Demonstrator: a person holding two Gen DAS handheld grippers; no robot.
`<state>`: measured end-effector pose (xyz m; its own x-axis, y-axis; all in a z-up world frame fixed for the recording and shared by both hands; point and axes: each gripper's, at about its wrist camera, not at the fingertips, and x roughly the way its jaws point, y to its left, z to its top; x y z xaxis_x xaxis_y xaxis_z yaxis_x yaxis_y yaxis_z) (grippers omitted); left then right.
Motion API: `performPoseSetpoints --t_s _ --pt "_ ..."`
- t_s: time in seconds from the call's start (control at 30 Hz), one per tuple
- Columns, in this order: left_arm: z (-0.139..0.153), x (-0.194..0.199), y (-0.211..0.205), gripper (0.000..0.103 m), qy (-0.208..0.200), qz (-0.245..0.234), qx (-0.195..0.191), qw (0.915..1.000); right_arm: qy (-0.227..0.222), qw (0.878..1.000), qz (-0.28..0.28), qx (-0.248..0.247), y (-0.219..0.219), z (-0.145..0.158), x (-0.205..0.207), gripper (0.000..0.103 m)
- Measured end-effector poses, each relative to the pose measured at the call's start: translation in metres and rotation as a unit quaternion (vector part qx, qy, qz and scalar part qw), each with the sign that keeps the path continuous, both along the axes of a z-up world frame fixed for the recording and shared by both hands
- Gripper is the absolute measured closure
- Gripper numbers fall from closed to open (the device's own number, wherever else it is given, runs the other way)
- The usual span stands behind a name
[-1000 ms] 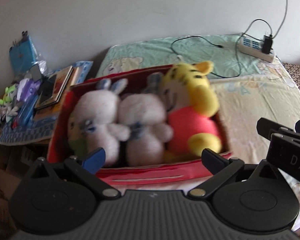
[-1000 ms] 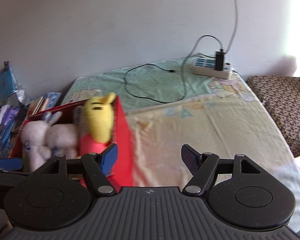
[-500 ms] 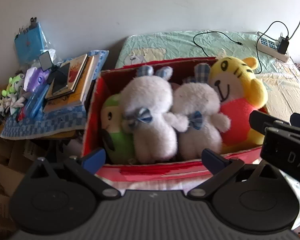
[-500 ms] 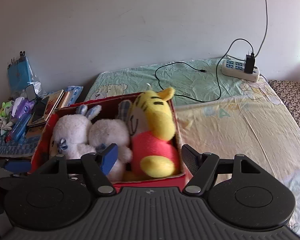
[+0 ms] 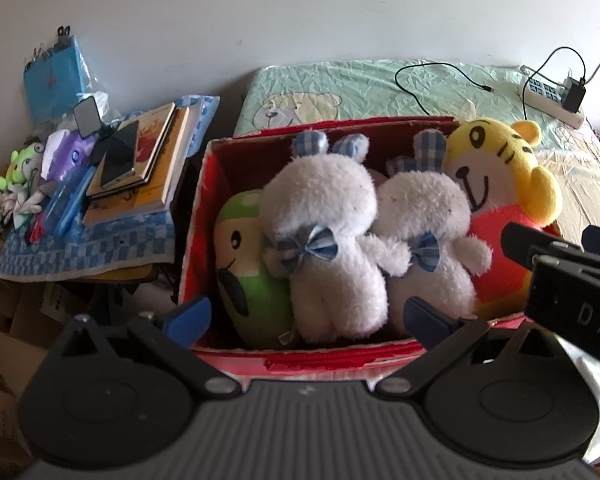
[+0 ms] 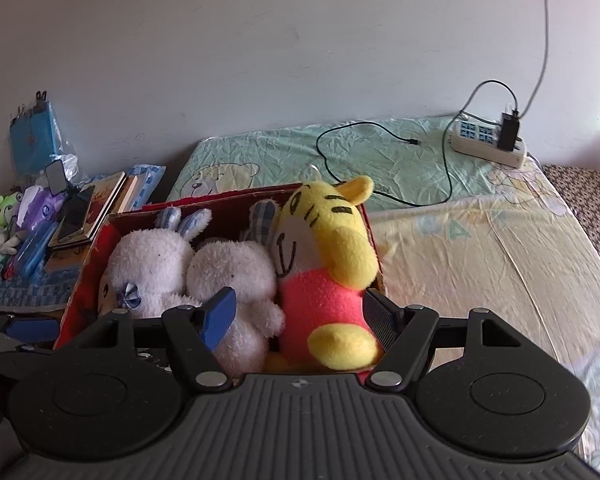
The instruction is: Organize objects
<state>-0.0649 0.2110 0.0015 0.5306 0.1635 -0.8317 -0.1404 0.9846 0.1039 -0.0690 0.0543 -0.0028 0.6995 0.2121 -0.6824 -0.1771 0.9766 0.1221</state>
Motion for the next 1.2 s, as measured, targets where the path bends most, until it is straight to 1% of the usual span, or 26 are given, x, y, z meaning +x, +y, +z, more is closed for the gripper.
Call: performPoseSetpoints --t_s 0.1,0.2,0.27,0.33,0.43,0.57,0.67,0.97,1.1,1.2 --pt "0.0 0.002 0.002 0.0 -0.009 0.012 0.0 0.9999 -0.004 1.0 0.004 -0.003 0.001 -0.002 0.005 0.031" --pt "-0.001 0.004 0.004 0.0 -0.025 0.027 0.019 0.9991 -0.008 1.0 0.009 0.01 0.0 -0.003 0.01 0.031" --pt "-0.002 0.007 0.008 0.001 -0.029 0.036 0.012 0.9988 -0.012 1.0 0.015 0.003 0.001 -0.005 0.011 0.031" --pt "-0.004 0.009 0.01 0.0 -0.03 0.036 0.008 0.9989 -0.014 1.0 0.014 0.003 0.001 -0.007 0.013 0.031" --pt "-0.004 0.009 0.009 0.0 -0.039 0.032 0.016 0.9986 -0.011 1.0 0.014 0.014 0.0 -0.008 0.014 0.032" --pt "-0.004 0.009 0.008 0.0 -0.056 0.027 0.03 0.9976 -0.034 0.999 0.015 0.026 -0.001 -0.007 0.011 0.033" --pt "-0.004 0.011 0.008 0.0 -0.056 0.026 0.032 0.9976 -0.042 0.999 0.011 0.028 -0.002 -0.006 0.01 0.033" --pt "-0.004 0.011 0.01 0.0 -0.058 0.024 0.033 0.9975 -0.045 0.999 0.002 0.014 -0.003 -0.011 0.01 0.034" --pt "-0.005 0.011 0.013 0.0 -0.06 0.024 0.029 0.9975 -0.059 0.998 0.007 0.017 -0.002 -0.012 0.007 0.034" --pt "-0.007 0.011 0.013 0.0 -0.061 0.023 0.034 0.9973 -0.063 0.998 0.006 0.013 -0.002 -0.014 0.006 0.036"
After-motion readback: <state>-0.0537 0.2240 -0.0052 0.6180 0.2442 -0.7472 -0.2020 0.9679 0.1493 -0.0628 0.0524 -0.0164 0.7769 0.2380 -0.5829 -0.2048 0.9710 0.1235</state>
